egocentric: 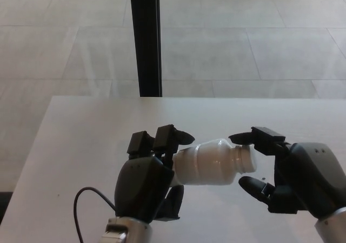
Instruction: The robot uses its left hand to to lift the bottle kept on the middle of the desk and tilts it towards its right hand. It then uses its right hand to rotate its cap to open it and places the bottle and cap back on the desk
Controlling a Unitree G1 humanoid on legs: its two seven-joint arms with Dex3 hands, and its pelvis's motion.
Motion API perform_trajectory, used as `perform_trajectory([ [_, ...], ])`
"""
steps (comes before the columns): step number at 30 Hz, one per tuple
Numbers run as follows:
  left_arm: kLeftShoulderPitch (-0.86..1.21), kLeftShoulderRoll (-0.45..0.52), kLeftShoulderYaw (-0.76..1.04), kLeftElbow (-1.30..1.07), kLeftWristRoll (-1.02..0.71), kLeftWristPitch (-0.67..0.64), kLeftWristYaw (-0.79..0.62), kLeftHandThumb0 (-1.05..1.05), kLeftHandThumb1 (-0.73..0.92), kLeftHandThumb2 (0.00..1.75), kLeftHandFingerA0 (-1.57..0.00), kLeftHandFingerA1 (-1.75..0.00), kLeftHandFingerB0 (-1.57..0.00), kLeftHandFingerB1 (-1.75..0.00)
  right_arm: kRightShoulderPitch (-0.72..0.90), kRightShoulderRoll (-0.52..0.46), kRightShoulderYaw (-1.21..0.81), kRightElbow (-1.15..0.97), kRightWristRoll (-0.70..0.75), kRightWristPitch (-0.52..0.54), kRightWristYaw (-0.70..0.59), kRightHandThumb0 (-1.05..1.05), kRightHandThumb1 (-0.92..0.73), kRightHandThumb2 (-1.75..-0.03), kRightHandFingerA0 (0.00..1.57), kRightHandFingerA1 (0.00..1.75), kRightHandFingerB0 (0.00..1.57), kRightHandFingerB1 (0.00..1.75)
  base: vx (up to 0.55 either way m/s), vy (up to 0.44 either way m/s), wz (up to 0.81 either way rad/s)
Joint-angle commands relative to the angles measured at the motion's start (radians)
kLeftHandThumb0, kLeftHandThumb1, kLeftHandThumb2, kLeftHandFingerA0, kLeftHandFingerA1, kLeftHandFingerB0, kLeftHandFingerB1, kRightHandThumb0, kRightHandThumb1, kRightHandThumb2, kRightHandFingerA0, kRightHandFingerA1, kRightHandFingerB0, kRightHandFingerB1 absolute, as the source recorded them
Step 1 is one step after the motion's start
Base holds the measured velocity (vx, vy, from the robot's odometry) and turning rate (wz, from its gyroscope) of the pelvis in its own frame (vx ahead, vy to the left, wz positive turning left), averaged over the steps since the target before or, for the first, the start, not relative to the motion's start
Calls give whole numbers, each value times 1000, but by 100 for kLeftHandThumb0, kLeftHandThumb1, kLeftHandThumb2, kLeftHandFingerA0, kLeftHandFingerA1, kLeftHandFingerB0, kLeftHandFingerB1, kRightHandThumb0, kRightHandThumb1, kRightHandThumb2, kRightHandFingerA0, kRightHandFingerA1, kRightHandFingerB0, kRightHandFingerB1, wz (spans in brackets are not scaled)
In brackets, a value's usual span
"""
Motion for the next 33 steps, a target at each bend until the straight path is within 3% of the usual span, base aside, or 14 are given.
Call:
perform_trajectory([
  [1,3,5,4,2,6,-9,17,19,53,129,-91,-175,-83,-149,3,-14,-8,0,5,-30,-27,-31,-73,-78,96,175,66,70,0,0,0],
  [3,4,2,5,-2,4,-4,14,15,49,131,-105,-175,-88,-146,2,-21,-10,8,13,-43,-24,-29,-74,-82,97,175,74,79,0,0,0],
  [7,-7,11,3,17,12,-24,31,21,49,129,-91,-175,-83,-151,-4,-30,-15,13,11,-40,-14,-29,-72,-84,98,175,80,78,0,0,0],
  [15,-2,12,5,13,10,-28,36,18,50,132,-92,-175,-84,-147,1,-33,-19,24,22,-22,4,-36,-72,-70,103,166,63,54,0,0,0],
  [17,-4,13,2,12,15,-22,33,19,50,129,-91,-175,-84,-152,0,-38,-18,25,11,-13,9,-43,-70,-61,109,141,52,44,0,0,0],
  [20,-4,8,5,8,8,-16,26,11,50,131,-105,-175,-88,-146,-2,-42,-15,24,-1,-11,6,-44,-69,-61,107,142,51,45,0,0,0],
  [21,-6,9,1,12,17,-16,35,18,50,131,-92,-175,-85,-148,0,-42,-14,22,5,-7,14,-45,-69,-60,109,142,53,45,0,0,0],
  [25,-2,3,4,5,8,-3,20,16,52,131,-93,-175,-84,-148,2,-47,-13,25,9,-19,8,-42,-69,-64,108,140,57,48,0,0,0],
  [26,-2,5,4,7,9,-9,24,18,50,129,-90,-175,-83,-151,2,-45,-14,28,11,-22,2,-39,-70,-64,105,149,60,50,0,0,0],
  [27,-3,4,5,9,6,-12,24,20,50,130,-91,-175,-83,-152,3,-51,-15,38,17,-49,-13,-28,-72,-75,100,171,79,74,0,0,0],
  [28,-2,6,4,6,9,-8,21,20,50,129,-90,-175,-83,-152,4,-52,-16,40,20,-54,-15,-27,-70,-83,96,175,85,95,0,0,0],
  [30,-2,7,3,5,11,-6,20,20,50,129,-90,-175,-83,-152,4,-53,-17,42,21,-57,-16,-27,-70,-83,96,175,85,95,0,0,0],
  [31,4,8,3,4,8,-16,24,18,51,129,-89,-175,-82,-153,8,-54,-19,55,30,-84,-36,-21,-62,-104,95,173,86,122,0,0,0],
  [33,7,10,2,3,6,-18,21,17,52,128,-87,-175,-80,-153,10,-54,-23,75,39,-130,-69,-18,-60,-109,94,172,81,133,0,0,0],
])
